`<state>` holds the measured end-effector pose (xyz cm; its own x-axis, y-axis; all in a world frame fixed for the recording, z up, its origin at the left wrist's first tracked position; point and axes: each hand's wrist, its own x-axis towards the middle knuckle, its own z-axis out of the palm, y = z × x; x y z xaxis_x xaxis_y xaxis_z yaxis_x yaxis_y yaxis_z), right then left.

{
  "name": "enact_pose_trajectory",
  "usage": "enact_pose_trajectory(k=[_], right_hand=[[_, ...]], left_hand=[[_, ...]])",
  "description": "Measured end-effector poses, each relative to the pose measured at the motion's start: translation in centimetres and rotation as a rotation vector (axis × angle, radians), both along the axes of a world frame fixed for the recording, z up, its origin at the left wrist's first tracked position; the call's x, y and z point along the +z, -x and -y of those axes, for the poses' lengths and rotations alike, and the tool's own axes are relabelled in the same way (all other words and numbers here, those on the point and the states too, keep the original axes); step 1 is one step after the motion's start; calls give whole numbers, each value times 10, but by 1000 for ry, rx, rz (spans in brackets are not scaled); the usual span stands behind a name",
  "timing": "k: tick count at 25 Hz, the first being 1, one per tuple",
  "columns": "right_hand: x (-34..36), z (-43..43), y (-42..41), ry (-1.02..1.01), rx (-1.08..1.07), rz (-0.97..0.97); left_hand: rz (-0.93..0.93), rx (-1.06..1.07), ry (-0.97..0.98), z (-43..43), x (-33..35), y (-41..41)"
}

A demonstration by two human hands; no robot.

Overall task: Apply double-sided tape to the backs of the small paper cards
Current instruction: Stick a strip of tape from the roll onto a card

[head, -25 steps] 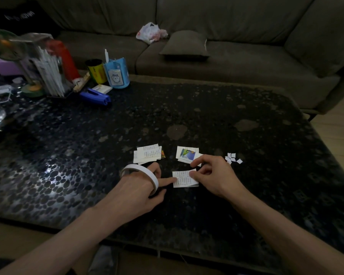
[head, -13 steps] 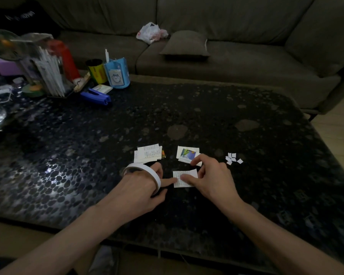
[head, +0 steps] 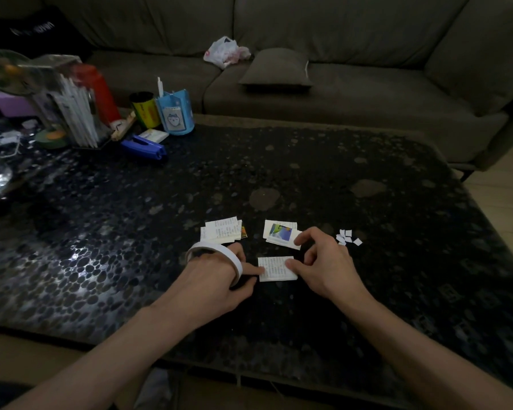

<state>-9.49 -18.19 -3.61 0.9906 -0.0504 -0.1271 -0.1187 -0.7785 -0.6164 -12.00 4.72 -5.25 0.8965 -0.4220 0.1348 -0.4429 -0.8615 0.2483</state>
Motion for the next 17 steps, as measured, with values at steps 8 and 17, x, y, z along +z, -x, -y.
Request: enact_pose_trajectory(k=[8,17], right_hand=[[-2,4,-2,-9,99,-26],[2,12,-2,88,308,-33]], left_hand=[[-143,222,73,31,2,-16],[-272,202,226,42,6,-21]])
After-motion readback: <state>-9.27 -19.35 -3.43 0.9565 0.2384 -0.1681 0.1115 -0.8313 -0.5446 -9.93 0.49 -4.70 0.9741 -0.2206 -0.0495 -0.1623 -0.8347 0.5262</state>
